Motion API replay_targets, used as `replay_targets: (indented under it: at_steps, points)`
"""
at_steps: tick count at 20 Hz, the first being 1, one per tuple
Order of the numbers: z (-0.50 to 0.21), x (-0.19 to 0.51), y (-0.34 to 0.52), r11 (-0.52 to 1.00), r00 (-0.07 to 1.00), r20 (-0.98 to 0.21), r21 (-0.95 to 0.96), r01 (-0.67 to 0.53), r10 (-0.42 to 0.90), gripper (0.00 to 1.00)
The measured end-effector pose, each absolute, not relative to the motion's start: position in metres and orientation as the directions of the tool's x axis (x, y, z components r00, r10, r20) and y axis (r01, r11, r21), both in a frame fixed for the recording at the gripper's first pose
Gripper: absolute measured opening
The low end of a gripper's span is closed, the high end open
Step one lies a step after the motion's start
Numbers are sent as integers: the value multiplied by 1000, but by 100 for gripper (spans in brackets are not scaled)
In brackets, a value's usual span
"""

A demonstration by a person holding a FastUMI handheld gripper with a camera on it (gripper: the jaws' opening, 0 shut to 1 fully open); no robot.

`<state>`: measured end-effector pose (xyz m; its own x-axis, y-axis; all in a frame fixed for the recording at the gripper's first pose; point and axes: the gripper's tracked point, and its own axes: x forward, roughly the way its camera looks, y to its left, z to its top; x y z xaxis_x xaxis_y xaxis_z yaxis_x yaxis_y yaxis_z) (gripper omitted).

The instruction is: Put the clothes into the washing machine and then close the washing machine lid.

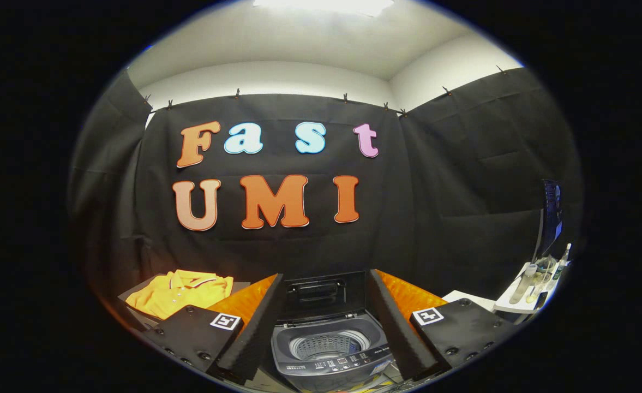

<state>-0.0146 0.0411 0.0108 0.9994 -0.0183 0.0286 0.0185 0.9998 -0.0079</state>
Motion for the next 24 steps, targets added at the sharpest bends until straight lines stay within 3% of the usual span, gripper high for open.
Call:
replay_targets:
  at_steps: [17,24]
  points:
    - [21,-19,53,999,998,51,5,39,-39,98]
    - [39,-8,118,993,993,87,85,-88,80,98]
